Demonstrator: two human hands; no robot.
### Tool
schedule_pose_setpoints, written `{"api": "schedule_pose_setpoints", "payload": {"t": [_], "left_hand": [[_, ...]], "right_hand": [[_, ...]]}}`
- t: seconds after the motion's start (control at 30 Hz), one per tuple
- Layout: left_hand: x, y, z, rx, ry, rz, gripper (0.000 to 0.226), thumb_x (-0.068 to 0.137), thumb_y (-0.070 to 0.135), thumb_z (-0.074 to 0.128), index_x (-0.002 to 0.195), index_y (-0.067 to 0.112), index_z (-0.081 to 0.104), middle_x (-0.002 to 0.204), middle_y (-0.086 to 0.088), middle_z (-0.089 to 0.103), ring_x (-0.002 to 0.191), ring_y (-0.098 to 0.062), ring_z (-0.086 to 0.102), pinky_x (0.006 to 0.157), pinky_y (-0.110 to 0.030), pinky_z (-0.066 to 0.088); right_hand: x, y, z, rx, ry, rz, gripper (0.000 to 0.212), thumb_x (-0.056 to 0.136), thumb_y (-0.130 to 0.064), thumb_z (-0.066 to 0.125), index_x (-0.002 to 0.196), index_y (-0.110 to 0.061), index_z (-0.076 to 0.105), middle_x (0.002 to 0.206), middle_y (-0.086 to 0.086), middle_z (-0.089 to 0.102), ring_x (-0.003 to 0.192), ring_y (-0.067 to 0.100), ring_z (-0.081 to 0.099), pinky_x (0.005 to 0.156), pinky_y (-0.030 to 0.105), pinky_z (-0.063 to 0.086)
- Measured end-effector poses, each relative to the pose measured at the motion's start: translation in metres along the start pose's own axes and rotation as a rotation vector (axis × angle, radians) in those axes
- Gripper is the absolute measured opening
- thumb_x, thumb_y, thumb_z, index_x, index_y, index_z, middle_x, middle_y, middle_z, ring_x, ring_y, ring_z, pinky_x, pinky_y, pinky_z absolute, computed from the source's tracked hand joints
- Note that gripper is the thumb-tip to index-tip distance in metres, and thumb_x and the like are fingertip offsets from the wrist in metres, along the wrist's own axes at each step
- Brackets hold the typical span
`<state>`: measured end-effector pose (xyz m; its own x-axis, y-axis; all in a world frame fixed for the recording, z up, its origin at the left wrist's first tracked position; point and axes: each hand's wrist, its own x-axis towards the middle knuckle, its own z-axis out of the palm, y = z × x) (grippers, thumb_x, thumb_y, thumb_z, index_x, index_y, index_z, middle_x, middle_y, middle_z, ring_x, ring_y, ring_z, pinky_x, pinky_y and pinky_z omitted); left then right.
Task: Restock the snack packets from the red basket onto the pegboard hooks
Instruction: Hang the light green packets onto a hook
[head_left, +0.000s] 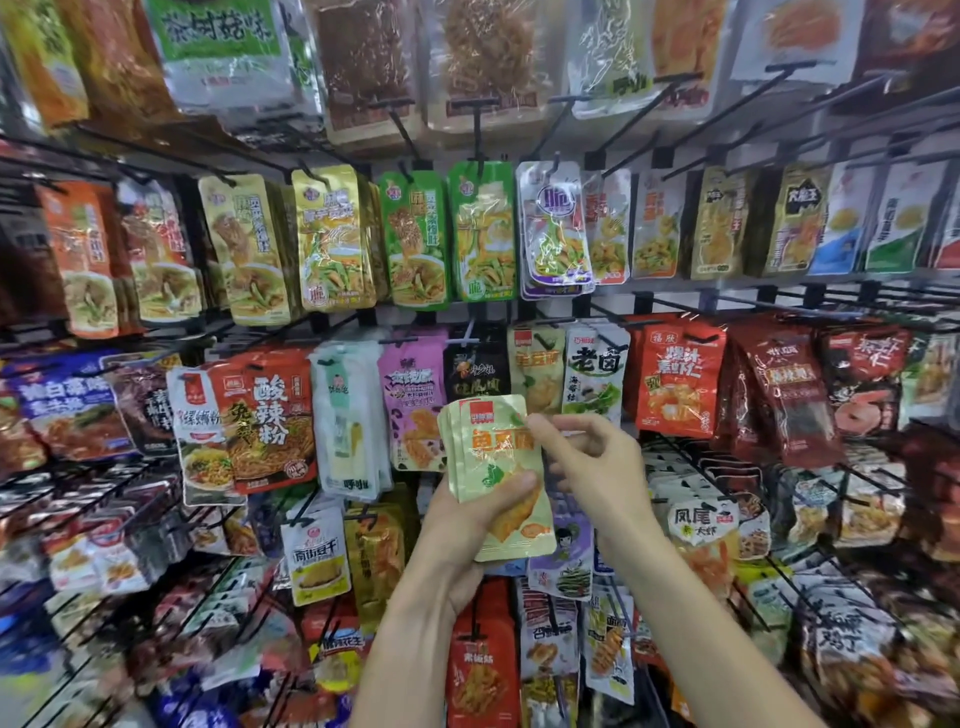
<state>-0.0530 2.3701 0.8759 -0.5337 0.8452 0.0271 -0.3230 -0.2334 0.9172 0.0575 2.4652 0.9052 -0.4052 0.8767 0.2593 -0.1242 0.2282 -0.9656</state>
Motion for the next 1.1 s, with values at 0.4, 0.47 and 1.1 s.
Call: {"api": "schedule_pose_setpoints", "payload": {"t": [0.4,0.47,1.1], "left_hand": [[-0.007,0.002,0.016,-0.044,-0.001,-0.112,0.050,0.091,0.049,0.074,0.130,0.017,0.073,0.117,-0.015,0.078,0.092,-0.028,0.078,0.061,-0.034,0.061],[-0.007,0.003,0.017,-0.056,0.006,-0.137,0.050,0.093,0.054,0.070,0.128,0.018,0.074,0.116,-0.014,0.079,0.091,-0.028,0.078,0.061,-0.035,0.060],[0.002,0.008,-0.005,-0.133,0.196,0.028,0.055,0.093,0.047,0.075,0.142,0.024,0.063,0.124,-0.008,0.077,0.104,-0.034,0.078,0.079,-0.060,0.064]], "right_hand": [[0.000,0.006,-0.009,0.045,0.017,-0.006,0.037,0.087,-0.015,0.083,0.112,-0.018,0.057,0.097,0.006,0.074,0.090,0.022,0.074,0.078,0.039,0.063],[0.002,0.010,-0.004,0.054,0.071,-0.070,0.035,0.089,-0.014,0.081,0.108,-0.024,0.055,0.098,0.010,0.074,0.091,0.028,0.073,0.082,0.050,0.062],[0.040,-0.014,0.002,-0.072,0.218,-0.288,0.031,0.101,-0.016,0.067,0.131,-0.023,0.070,0.128,-0.013,0.069,0.120,0.004,0.061,0.109,0.034,0.050]]}}
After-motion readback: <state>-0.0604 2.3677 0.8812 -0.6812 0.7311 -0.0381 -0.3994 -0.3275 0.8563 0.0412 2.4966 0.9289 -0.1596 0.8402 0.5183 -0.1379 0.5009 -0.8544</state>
